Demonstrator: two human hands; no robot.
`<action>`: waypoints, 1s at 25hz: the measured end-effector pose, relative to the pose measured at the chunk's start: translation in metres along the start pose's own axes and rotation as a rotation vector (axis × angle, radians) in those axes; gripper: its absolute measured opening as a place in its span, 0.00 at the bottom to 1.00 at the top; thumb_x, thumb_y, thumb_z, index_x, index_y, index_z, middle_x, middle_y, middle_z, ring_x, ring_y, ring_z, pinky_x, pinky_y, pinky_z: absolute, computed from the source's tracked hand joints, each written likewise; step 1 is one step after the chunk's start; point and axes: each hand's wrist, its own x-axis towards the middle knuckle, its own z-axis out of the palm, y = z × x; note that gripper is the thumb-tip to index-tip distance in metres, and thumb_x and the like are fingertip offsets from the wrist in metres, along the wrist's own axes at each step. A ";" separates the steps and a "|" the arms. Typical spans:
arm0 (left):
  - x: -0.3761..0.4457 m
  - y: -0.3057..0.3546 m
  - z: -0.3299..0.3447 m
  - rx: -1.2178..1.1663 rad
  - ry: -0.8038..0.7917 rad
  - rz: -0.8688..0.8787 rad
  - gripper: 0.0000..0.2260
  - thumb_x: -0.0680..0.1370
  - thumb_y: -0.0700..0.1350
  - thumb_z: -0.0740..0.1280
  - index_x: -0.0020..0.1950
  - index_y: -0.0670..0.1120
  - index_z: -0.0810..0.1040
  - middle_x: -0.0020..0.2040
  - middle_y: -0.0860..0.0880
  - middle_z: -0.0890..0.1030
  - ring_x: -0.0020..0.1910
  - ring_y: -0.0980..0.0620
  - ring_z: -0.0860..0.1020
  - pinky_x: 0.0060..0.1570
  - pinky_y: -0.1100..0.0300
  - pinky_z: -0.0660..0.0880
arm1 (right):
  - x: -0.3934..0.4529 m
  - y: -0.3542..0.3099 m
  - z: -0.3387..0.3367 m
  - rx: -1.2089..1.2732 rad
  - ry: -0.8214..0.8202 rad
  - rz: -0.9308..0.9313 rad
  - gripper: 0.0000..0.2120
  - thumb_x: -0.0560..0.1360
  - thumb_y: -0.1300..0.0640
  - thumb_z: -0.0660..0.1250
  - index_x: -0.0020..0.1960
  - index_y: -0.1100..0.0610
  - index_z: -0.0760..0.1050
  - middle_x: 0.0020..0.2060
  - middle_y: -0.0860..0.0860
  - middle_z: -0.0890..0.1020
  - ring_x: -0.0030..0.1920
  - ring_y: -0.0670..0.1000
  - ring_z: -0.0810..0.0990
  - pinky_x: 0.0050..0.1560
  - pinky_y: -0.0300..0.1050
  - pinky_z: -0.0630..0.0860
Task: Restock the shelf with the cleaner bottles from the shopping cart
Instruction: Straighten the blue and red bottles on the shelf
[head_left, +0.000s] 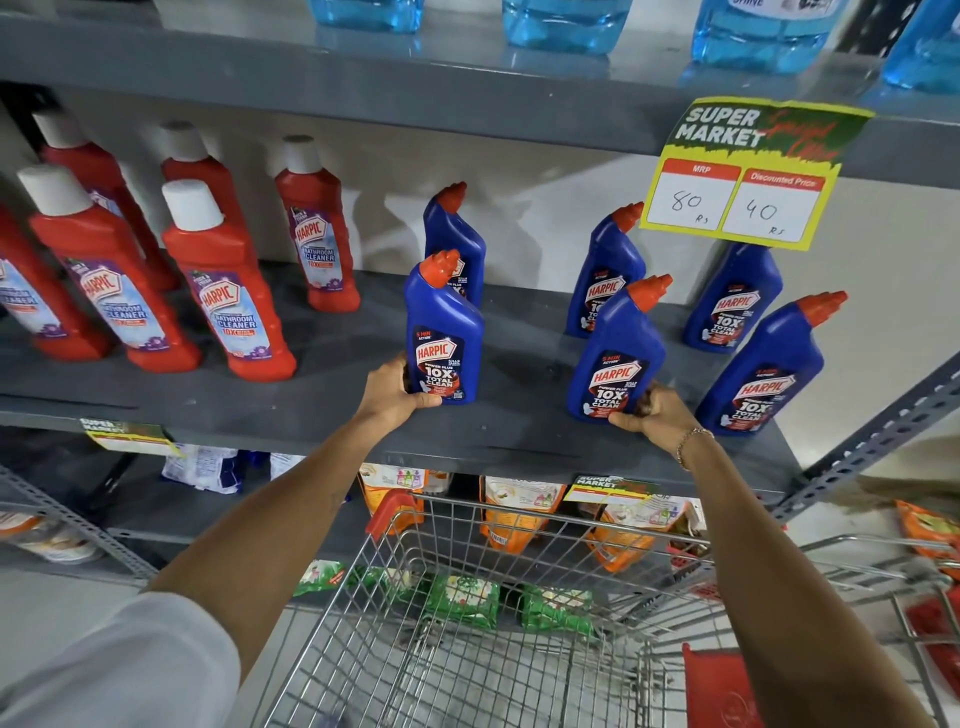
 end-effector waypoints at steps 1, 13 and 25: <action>0.000 0.000 -0.001 -0.003 0.000 0.002 0.24 0.62 0.40 0.79 0.56 0.44 0.75 0.54 0.45 0.83 0.47 0.52 0.79 0.52 0.58 0.74 | 0.000 0.000 0.000 0.002 -0.004 0.000 0.22 0.65 0.67 0.75 0.55 0.55 0.72 0.52 0.51 0.80 0.54 0.51 0.78 0.59 0.46 0.72; 0.000 -0.004 -0.003 -0.047 -0.039 0.027 0.25 0.64 0.38 0.77 0.59 0.45 0.74 0.56 0.44 0.82 0.51 0.49 0.80 0.58 0.54 0.75 | 0.001 -0.002 -0.001 0.024 -0.022 0.032 0.20 0.65 0.69 0.74 0.52 0.53 0.73 0.50 0.49 0.80 0.55 0.51 0.77 0.60 0.48 0.73; -0.003 -0.002 0.000 -0.006 -0.061 0.025 0.26 0.67 0.40 0.75 0.62 0.43 0.70 0.59 0.43 0.80 0.57 0.46 0.78 0.57 0.55 0.71 | -0.027 -0.005 0.017 0.130 0.112 -0.006 0.30 0.67 0.73 0.70 0.66 0.61 0.66 0.60 0.51 0.74 0.61 0.50 0.73 0.63 0.46 0.69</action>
